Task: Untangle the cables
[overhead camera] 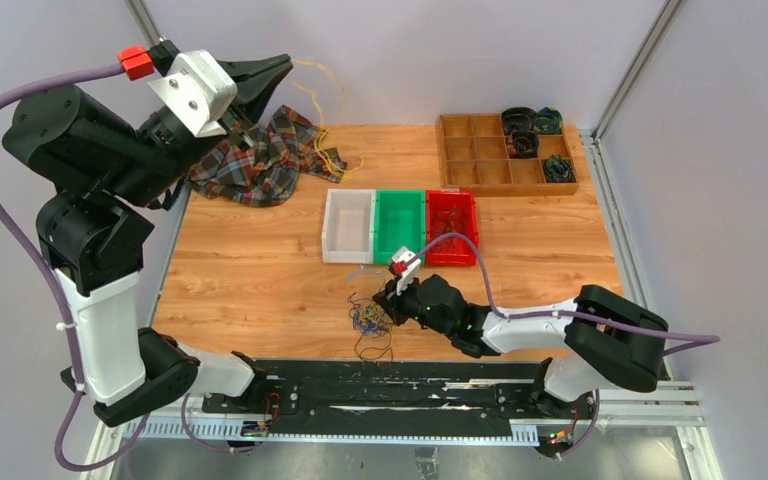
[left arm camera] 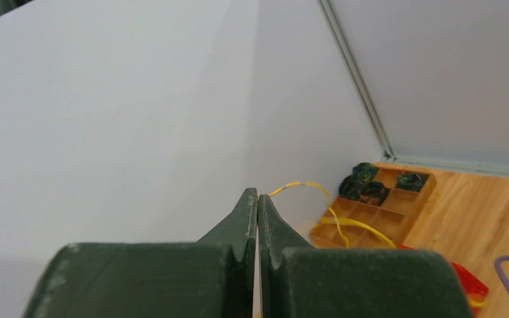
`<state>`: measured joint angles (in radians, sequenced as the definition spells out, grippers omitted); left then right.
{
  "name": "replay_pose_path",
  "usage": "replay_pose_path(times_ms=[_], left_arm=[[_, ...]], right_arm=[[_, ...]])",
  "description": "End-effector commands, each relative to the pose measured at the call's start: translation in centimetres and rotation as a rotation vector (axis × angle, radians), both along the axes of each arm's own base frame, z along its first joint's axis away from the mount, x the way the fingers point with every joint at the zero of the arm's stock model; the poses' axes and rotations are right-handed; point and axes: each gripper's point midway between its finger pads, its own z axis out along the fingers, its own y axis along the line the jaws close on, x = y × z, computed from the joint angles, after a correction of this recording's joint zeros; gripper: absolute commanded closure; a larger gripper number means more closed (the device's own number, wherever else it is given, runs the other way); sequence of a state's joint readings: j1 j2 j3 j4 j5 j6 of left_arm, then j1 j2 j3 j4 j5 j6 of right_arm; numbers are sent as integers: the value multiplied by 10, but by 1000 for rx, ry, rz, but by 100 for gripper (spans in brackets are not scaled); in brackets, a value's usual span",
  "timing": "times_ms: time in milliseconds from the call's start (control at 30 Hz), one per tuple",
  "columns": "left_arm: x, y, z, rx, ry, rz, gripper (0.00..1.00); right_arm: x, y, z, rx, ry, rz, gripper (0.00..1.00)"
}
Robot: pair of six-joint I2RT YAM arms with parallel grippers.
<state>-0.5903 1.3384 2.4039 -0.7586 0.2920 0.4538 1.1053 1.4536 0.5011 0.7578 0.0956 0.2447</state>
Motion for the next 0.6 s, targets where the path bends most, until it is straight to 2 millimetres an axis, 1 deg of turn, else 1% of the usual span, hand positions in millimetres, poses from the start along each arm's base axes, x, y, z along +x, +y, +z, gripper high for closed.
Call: replay_pose_path(times_ms=[0, 167, 233, 333, 400, 467, 533, 567], left_arm=[[2, 21, 36, -85, -112, 103, 100], [9, 41, 64, -180, -199, 214, 100], [11, 40, 65, -184, -202, 215, 100], [21, 24, 36, -116, -114, 171, 100], [29, 12, 7, -55, -54, 146, 100], [37, 3, -22, -2, -2, 131, 100], [46, -3, -49, 39, 53, 126, 100], [49, -6, -61, 56, 76, 123, 100]], right_arm=[[4, -13, -13, 20, 35, -71, 99], [-1, -27, -42, -22, 84, -105, 99], [-2, -30, -47, -19, 92, -110, 99], [-1, -31, -39, 2, 90, -124, 98], [1, -34, -30, -2, 87, -139, 92], [3, -38, -17, -3, 77, -162, 86], [6, -44, -1, 5, 54, -181, 82], [7, -48, 8, 9, 43, -197, 78]])
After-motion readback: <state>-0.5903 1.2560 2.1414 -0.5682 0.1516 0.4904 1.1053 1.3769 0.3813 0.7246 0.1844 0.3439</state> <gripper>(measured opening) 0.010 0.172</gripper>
